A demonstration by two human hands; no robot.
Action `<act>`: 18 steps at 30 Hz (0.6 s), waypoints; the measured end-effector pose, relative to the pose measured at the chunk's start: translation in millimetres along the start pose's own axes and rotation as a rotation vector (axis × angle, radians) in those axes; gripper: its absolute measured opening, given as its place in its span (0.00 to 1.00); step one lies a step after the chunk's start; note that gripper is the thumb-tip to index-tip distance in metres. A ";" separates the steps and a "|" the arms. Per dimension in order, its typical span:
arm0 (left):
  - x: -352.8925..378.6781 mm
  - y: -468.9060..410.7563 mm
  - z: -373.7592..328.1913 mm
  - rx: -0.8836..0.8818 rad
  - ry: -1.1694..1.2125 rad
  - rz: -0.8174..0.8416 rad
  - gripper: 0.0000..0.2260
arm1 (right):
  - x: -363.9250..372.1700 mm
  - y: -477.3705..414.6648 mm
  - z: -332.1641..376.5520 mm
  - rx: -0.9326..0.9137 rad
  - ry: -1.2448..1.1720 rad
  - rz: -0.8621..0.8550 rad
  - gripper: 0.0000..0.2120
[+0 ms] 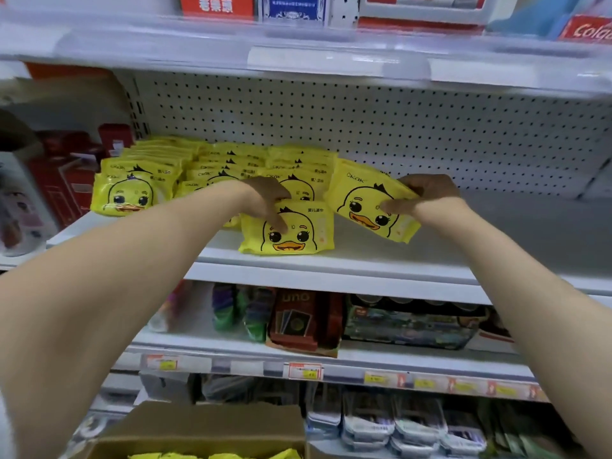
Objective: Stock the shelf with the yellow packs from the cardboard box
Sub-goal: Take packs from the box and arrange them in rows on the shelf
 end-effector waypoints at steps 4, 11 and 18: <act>-3.5 -34.6 -0.9 0.058 -0.033 -0.061 0.24 | -4.2 -10.8 -14.1 -0.011 0.002 0.036 0.10; -0.2 -101.4 21.3 0.061 -0.036 -0.217 0.26 | 5.7 -27.5 -31.0 -0.033 -0.015 0.157 0.11; 22.1 -178.8 65.2 -0.024 0.011 -0.305 0.31 | 14.3 -43.3 -41.2 -0.041 -0.054 0.243 0.11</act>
Point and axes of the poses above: each hand's wrist, its own y-axis away from the middle knuckle, its own x-axis out of the palm, z = x × y, the point moved 9 cm from there along -y, towards the middle knuckle, and after that the axes turned 9 degrees about -z, right-handed, at the moved point
